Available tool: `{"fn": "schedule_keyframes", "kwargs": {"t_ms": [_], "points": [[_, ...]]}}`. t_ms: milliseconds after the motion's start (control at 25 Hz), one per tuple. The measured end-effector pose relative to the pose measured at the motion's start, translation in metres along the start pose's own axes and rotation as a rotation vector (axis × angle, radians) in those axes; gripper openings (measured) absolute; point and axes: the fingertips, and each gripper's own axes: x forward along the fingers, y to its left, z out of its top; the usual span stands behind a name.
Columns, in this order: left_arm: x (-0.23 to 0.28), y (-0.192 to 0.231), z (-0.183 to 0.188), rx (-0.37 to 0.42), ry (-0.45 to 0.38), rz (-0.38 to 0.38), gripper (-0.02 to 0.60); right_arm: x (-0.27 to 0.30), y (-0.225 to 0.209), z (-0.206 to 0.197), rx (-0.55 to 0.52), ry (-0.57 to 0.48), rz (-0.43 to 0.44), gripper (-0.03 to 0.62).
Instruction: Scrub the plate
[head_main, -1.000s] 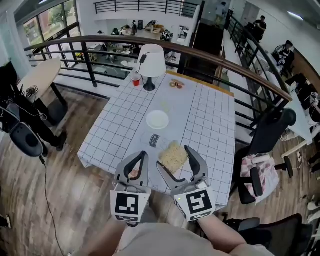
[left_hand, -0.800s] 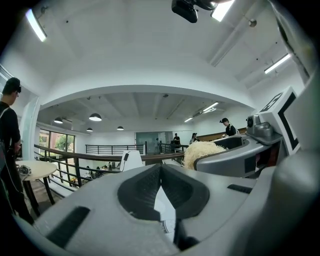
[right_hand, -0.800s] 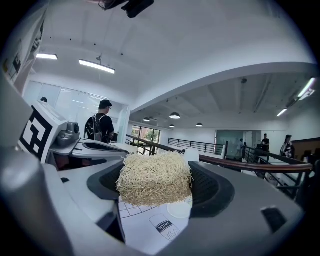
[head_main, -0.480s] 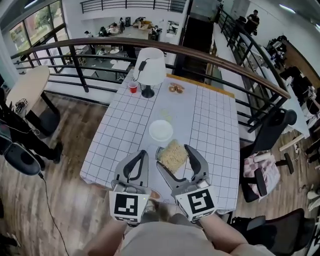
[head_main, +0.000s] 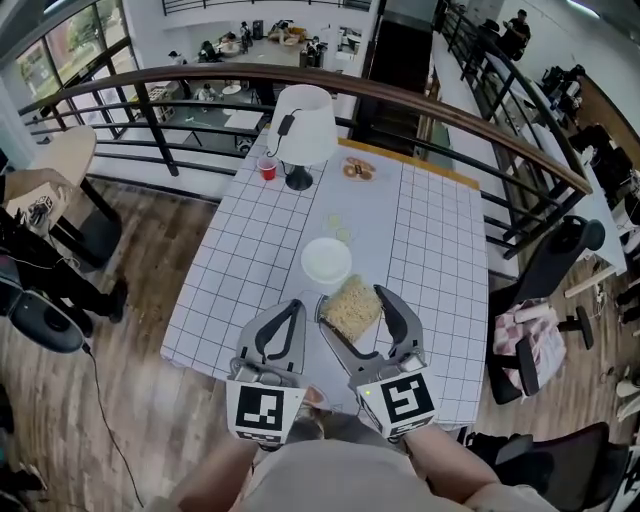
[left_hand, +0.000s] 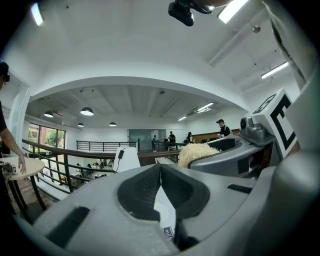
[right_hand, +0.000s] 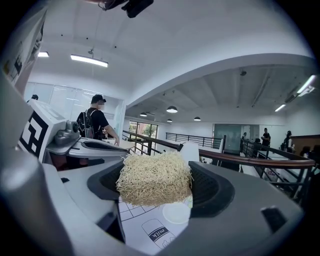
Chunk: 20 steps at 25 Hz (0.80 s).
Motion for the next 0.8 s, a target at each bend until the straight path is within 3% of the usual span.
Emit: {"fn": "schedule_keyframes", "kwargs": {"t_ms": [360,600,800], "points": [[0.018,0.002,-0.008,0.017,0.063,0.032,0.014,0.007,-0.023,-0.015,0.019,0.019,0.034,0.377],[0.047,0.012,-0.037,0.057,0.201,0.016,0.014,0.034,-0.043,-0.023,0.095,0.024,0.067,0.377],[0.080,0.025,-0.066,0.014,0.285,-0.022,0.018,0.069,-0.072,-0.033,0.082,0.022,0.046,0.377]]}}
